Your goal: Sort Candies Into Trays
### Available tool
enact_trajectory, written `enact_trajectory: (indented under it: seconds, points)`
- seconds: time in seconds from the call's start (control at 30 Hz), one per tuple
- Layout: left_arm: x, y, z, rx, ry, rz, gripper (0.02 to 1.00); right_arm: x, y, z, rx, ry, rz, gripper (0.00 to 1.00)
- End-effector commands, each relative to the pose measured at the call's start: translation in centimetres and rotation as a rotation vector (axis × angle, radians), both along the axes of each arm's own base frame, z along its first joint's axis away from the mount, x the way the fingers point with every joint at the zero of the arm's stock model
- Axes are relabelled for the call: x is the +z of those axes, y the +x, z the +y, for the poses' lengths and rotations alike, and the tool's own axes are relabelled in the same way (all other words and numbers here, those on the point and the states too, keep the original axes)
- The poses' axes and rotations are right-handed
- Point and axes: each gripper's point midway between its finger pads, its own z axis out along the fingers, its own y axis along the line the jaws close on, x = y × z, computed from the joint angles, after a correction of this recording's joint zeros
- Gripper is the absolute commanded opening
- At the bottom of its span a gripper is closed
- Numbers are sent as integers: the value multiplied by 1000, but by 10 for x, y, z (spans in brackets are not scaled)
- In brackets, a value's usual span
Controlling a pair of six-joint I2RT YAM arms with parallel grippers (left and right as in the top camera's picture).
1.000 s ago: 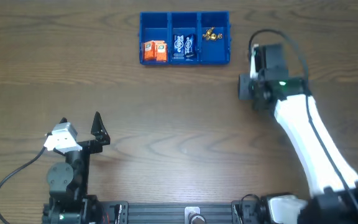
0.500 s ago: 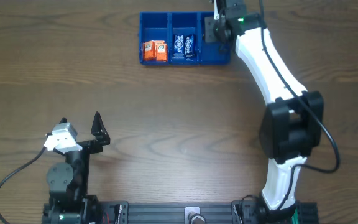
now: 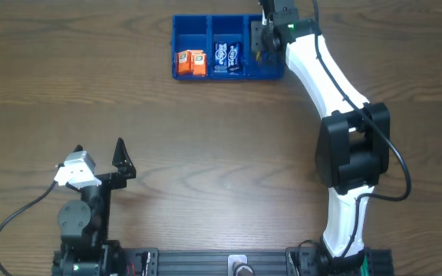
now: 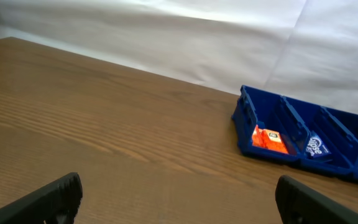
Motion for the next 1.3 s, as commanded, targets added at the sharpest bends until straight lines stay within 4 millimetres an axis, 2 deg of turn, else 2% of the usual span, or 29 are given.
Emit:
enact_trajectory:
  seconds: [0.03, 0.13, 0.17, 0.23, 0.27, 0.4, 0.5, 0.6, 0.7, 0.77, 0.93, 1.07, 1.2, 1.3]
  points:
    - [-19, -1, 2, 7, 6, 52, 998, 24, 4, -16, -17, -30, -41, 921]
    - [-19, -1, 2, 7, 6, 52, 998, 70, -13, -23, -13, -42, -100, 1000]
    - [-19, -1, 2, 7, 6, 52, 998, 95, -25, -29, -7, -41, -151, 1000]
    - [-19, -1, 2, 7, 6, 52, 998, 127, -47, -45, -15, -43, -221, 1000]
    - [-19, -1, 2, 7, 6, 52, 998, 142, -64, -56, -20, -49, -258, 1000]
    - [-19, -1, 2, 7, 6, 52, 998, 162, -128, -91, -56, -58, -378, 1000]
    - [-19, -1, 2, 7, 6, 52, 998, 146, -176, -132, -124, -24, -457, 1000]
    - [-19, -1, 2, 7, 6, 52, 998, 125, -226, -160, -178, 1, -513, 1000]
    - [-19, -1, 2, 7, 6, 52, 998, 103, -271, -166, -208, -6, -600, 998]
    - [-19, -1, 2, 7, 6, 52, 998, 85, -292, -157, -174, 14, -679, 1000]
    - [-19, -1, 2, 7, 6, 52, 998, 42, -305, -123, -21, 89, -739, 998]
    - [-19, -1, 2, 7, 6, 52, 998, 24, -305, -109, 39, 84, -757, 998]
    - [-19, -1, 2, 7, 6, 52, 998, 24, -305, -107, 78, 35, -775, 998]
    - [-19, -1, 2, 7, 6, 52, 998, 33, -305, -115, 49, -13, -831, 998]
